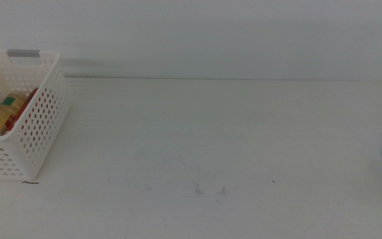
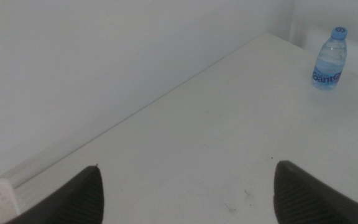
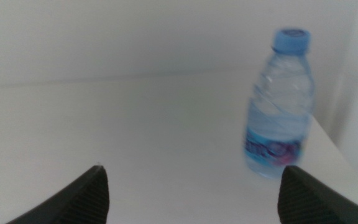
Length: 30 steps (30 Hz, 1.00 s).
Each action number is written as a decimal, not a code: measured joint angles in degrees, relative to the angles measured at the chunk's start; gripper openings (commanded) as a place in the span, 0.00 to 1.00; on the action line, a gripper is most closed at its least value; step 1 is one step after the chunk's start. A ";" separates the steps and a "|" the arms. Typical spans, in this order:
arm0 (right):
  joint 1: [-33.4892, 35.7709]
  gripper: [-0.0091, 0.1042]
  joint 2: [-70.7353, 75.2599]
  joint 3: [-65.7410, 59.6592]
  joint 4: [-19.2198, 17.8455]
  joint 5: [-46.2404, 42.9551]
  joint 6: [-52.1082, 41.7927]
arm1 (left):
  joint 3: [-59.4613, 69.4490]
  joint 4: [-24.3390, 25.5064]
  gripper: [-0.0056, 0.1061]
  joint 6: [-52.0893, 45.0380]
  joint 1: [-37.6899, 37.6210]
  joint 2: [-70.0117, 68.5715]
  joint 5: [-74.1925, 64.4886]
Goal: Use arms to grab the bottles and put them into the dustbin to the left of the table.
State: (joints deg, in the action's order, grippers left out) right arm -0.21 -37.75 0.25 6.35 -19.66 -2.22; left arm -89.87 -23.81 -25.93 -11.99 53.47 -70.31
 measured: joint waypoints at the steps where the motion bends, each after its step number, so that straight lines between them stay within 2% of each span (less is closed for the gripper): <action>1: -1.23 0.90 -1.90 0.00 0.01 -0.68 0.00 | 0.00 0.00 0.89 0.00 0.00 0.00 0.00; 4: -5.32 0.90 -8.60 0.00 -0.53 -4.86 1.11 | 0.00 0.00 0.89 0.00 0.00 0.00 0.00; 8: -9.95 0.90 -17.93 0.00 -4.00 -12.45 3.24 | 0.00 0.00 0.89 0.00 0.00 0.00 0.00; 14: -13.48 0.90 -28.66 0.00 -5.59 -23.98 4.18 | 0.00 0.00 0.89 0.00 0.00 0.00 0.00; 23: -14.01 0.90 -37.79 0.00 -6.01 -38.48 5.60 | 0.00 0.00 0.89 0.00 0.00 0.00 0.00; 30: -14.01 0.90 -44.04 1.41 -2.18 -41.55 3.99 | 0.00 0.00 0.89 0.00 0.00 0.00 0.00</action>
State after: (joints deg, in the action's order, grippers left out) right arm -14.22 -81.79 1.66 4.17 -61.21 1.77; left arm -89.87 -23.81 -25.93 -11.99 53.47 -70.31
